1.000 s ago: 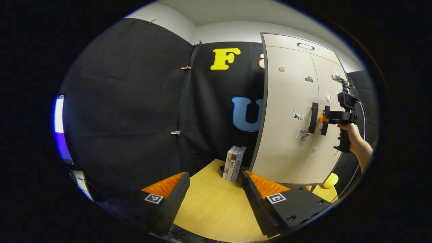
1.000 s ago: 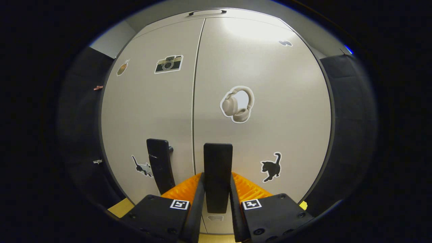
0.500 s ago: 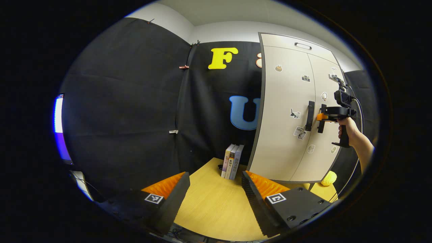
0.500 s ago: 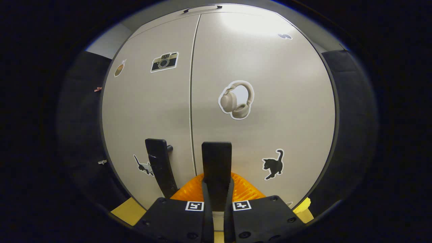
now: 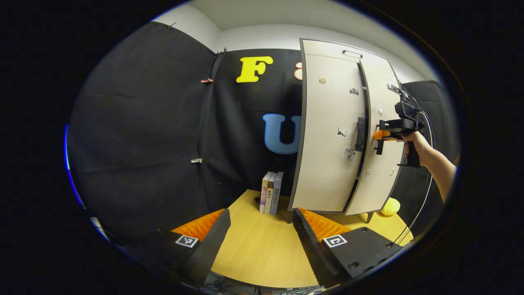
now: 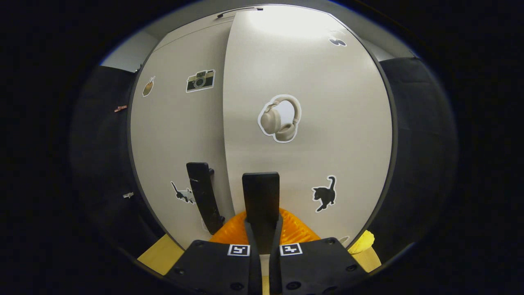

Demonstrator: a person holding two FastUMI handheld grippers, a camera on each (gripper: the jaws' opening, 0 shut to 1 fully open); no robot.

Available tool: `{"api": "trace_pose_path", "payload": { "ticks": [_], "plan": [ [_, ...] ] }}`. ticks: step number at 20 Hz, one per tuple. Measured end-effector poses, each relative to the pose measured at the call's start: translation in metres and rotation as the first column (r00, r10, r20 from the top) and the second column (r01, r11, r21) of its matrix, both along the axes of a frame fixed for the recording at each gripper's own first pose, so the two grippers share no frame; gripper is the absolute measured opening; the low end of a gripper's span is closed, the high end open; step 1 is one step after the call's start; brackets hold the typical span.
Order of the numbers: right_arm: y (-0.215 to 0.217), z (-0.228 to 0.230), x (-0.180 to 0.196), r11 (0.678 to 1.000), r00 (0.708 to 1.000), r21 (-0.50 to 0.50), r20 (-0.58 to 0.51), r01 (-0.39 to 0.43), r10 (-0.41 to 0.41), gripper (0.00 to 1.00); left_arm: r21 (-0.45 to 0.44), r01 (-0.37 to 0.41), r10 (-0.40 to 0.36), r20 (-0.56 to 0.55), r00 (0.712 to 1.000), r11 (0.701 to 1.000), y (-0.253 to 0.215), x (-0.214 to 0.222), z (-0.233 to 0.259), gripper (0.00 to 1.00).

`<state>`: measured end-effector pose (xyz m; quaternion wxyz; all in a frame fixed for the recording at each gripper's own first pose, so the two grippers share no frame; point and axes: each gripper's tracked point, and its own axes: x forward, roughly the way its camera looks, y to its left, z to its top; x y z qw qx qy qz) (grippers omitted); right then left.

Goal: Open the right door of the double-door shoe cabinet with the right hand, and open the left door with the left hand.

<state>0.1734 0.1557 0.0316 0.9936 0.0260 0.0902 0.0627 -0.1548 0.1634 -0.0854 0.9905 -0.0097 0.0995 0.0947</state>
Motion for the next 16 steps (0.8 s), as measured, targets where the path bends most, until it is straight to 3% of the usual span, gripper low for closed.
{"api": "trace_pose_path", "payload": {
  "ticks": [8, 12, 16],
  "plan": [
    [-0.016, 0.003, -0.021, 1.0, 1.0, -0.003, -0.023, 0.019, -0.019, 0.11, -0.032, 0.161, -0.162, -0.019, 0.987, 0.986, -0.027, 0.011, -0.009, 0.95],
    [-0.021, 0.004, -0.027, 1.0, 1.0, 0.018, -0.014, -0.002, 0.002, 0.11, -0.008, 0.17, -0.17, 0.003, 0.985, 0.985, -0.044, 0.017, 0.005, 0.95],
    [-0.025, 0.006, -0.033, 0.997, 0.997, 0.029, -0.007, -0.077, 0.077, 0.11, 0.009, 0.153, -0.154, 0.018, 0.988, 0.988, -0.069, 0.019, 0.013, 0.95]
  ]
}}
